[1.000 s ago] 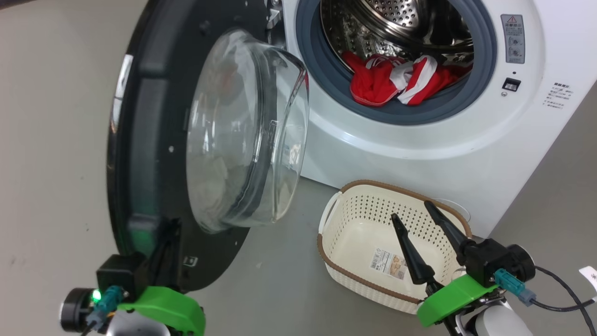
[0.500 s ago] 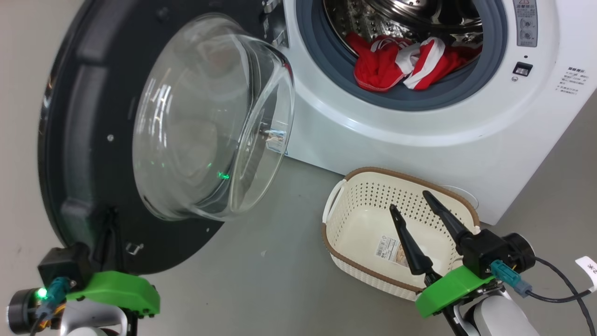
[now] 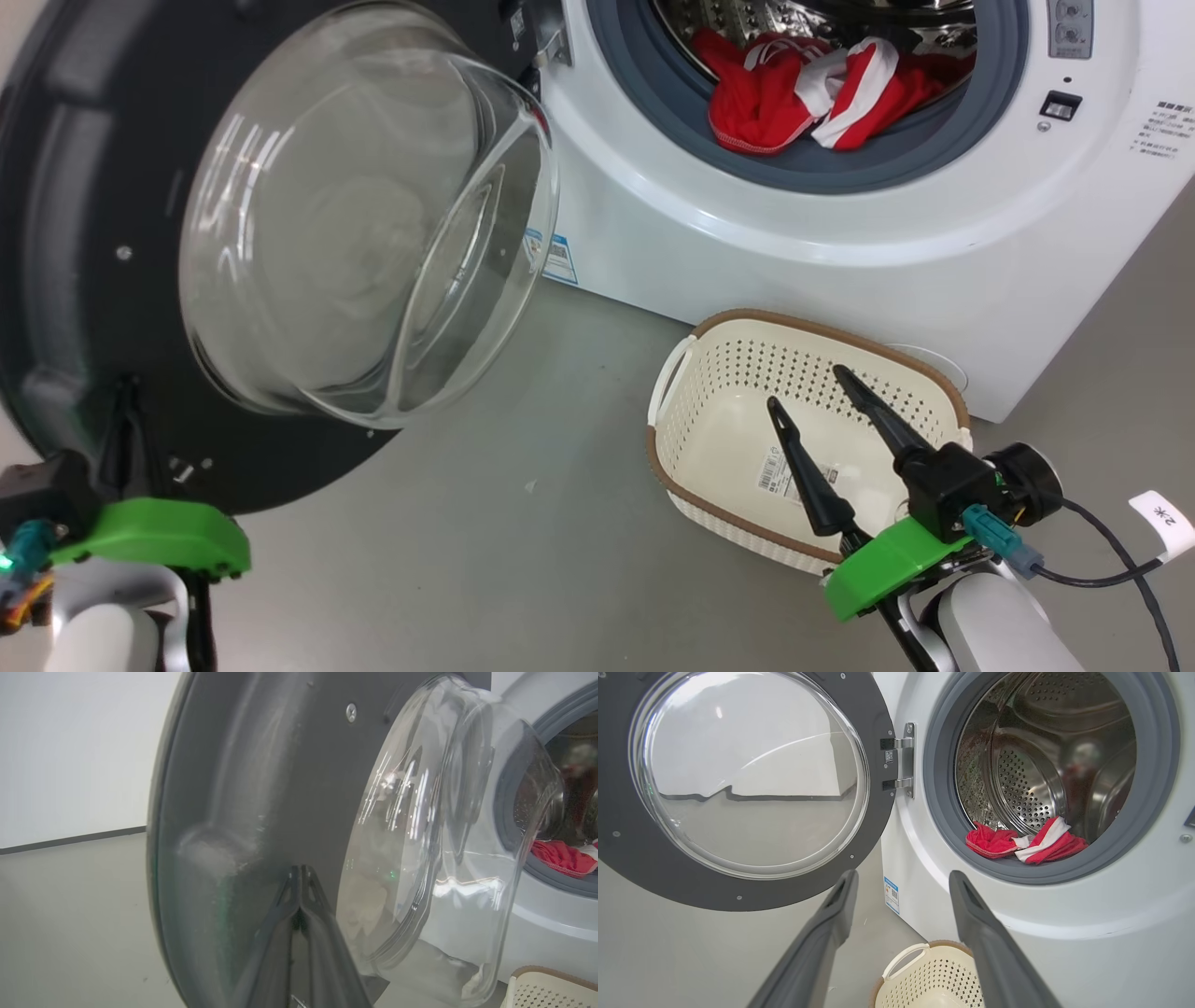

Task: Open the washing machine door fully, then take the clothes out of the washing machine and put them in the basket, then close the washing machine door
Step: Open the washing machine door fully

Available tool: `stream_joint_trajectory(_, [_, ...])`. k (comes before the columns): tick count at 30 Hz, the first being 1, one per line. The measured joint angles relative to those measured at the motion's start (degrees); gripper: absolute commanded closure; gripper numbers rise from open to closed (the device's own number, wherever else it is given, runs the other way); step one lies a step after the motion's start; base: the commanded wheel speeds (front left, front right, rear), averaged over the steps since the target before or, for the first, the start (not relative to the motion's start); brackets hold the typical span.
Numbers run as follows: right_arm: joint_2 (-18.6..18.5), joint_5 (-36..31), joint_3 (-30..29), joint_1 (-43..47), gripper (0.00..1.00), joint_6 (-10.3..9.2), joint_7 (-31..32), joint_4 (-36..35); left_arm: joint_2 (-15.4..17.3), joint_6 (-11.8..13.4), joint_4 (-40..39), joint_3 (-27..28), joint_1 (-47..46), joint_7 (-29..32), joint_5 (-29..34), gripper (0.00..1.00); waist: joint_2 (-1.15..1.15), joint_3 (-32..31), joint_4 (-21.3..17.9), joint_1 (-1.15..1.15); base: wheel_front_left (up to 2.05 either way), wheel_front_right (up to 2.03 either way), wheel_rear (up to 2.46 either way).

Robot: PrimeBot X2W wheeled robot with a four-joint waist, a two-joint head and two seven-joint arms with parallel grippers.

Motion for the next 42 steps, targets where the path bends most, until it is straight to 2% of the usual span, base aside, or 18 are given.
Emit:
stream_joint_trajectory(10, [-0.1,-1.7,0.2,-1.0,0.00,0.00,0.0,0.8,0.8,-0.7,7.4,2.3,-5.0,-2.4,-1.6,1.00,0.00,1.4,-0.2,0.00,0.00,0.00,0.00])
stream_joint_trajectory(32, [-0.1,-3.0,-0.9,-2.3,0.00,0.00,0.0,1.0,1.9,-5.1,16.8,7.8,-11.1,-3.4,-1.0,1.00,0.00,2.5,-0.7,0.00,0.00,0.00,0.00])
stream_joint_trajectory(33, [-0.1,-3.0,-1.1,-2.3,0.00,0.00,0.0,0.9,1.8,-5.2,16.8,8.0,-11.1,-3.4,-0.7,0.87,0.00,2.5,-0.7,0.00,0.00,0.00,0.00])
stream_joint_trajectory(34, [-0.1,-3.0,-1.3,-2.3,0.00,0.00,0.0,0.9,1.8,-5.6,16.8,8.1,-11.2,-3.4,-0.5,0.55,0.00,2.4,-0.7,0.00,0.00,0.00,0.00])
stream_joint_trajectory(35, [-0.1,-3.0,-1.5,-2.3,0.00,0.00,0.0,0.9,1.7,-5.6,16.8,8.1,-11.2,-3.4,-0.4,0.00,0.00,2.4,-0.6,0.00,0.00,0.00,0.00])
stream_joint_trajectory(39, [-0.1,-2.7,-3.1,-2.2,0.00,0.00,0.0,0.5,0.8,-6.4,15.3,7.9,-11.4,-3.4,1.6,0.00,0.00,1.6,-0.6,0.00,0.00,0.00,0.00])
stream_joint_trajectory(42, [0.0,-2.4,-4.4,-1.5,0.00,0.00,0.0,0.0,0.6,-6.2,10.9,8.8,-11.4,-3.4,2.4,0.00,0.00,1.1,-1.1,0.00,0.00,0.00,0.00])
